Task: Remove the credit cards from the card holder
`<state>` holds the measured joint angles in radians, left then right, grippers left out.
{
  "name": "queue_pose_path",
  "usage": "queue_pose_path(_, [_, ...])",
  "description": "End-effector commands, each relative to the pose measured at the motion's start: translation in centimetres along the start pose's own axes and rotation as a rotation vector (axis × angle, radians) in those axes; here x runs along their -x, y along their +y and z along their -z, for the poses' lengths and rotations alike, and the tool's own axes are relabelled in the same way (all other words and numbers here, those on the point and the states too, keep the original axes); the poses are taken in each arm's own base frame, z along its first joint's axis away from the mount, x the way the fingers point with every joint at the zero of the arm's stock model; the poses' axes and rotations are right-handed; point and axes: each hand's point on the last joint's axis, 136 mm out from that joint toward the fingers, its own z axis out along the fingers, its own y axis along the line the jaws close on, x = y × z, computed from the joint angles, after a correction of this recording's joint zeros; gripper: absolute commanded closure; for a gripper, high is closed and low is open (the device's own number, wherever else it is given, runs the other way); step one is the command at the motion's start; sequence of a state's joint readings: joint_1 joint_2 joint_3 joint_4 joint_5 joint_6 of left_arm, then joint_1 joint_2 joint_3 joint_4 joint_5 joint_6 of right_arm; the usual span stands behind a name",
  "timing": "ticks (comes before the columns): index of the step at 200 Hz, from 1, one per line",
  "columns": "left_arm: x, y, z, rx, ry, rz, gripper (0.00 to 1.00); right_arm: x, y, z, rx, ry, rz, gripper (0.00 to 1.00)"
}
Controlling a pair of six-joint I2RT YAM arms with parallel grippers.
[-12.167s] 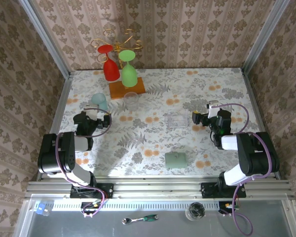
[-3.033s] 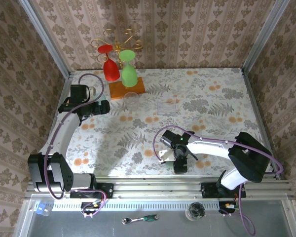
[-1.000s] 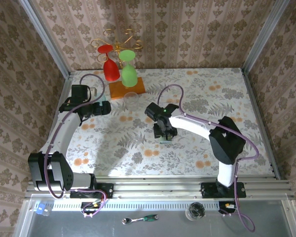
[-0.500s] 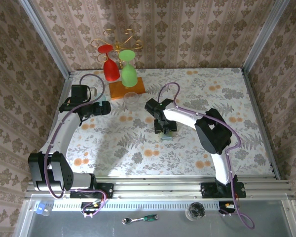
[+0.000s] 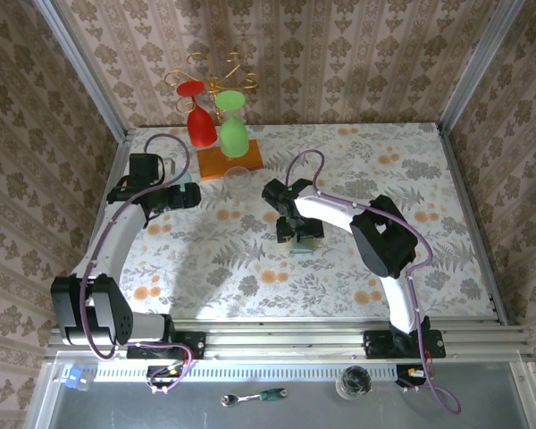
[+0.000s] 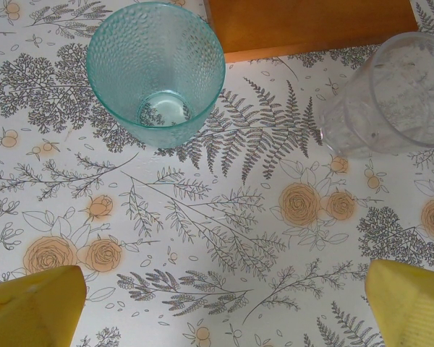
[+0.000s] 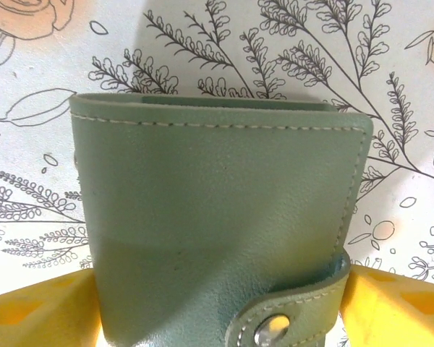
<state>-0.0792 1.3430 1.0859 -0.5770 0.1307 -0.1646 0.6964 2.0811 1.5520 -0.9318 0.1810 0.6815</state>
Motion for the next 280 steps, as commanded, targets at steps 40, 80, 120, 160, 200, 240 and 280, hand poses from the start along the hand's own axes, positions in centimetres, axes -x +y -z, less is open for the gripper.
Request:
queue_pose_path(40, [-0.3, -2.3, 1.0, -0.054, 0.037, 0.048, 0.0, 0.9, -1.4, 5.2, 0.038, -0.097, -0.021, 0.14])
queue_pose_path(80, [-0.5, -6.6, 1.7, -0.172, 0.047, 0.116, 0.0, 0.9, -1.2, 6.9, 0.108, -0.125, 0.011, 0.21])
queue_pose_path(120, [-1.7, -13.4, 0.5, -0.329, 0.047, 0.148, 0.03, 1.1, -1.6, 7.2, 0.179, -0.124, 0.038, 0.31])
queue_pose_path(160, [-4.2, -19.3, -2.0, -0.487, 0.104, 0.218, 0.19, 0.9, -2.3, 7.0, 0.2, -0.111, 0.057, 0.43])
queue_pose_path(200, [-6.9, -23.6, -5.2, -0.576, 0.19, 0.279, 0.38, 0.6, -2.2, 5.9, 0.229, -0.077, 0.063, 0.51])
queue_pose_path(240, [-8.4, -25.4, -7.2, -0.63, 0.21, 0.32, 0.57, 0.6, -1.9, 4.6, 0.214, -0.054, 0.069, 0.57])
queue_pose_path(280, [-9.6, -25.8, -8.4, -0.632, 0.215, 0.337, 0.72, 0.8, -1.7, 3.1, 0.192, -0.02, 0.067, 0.58])
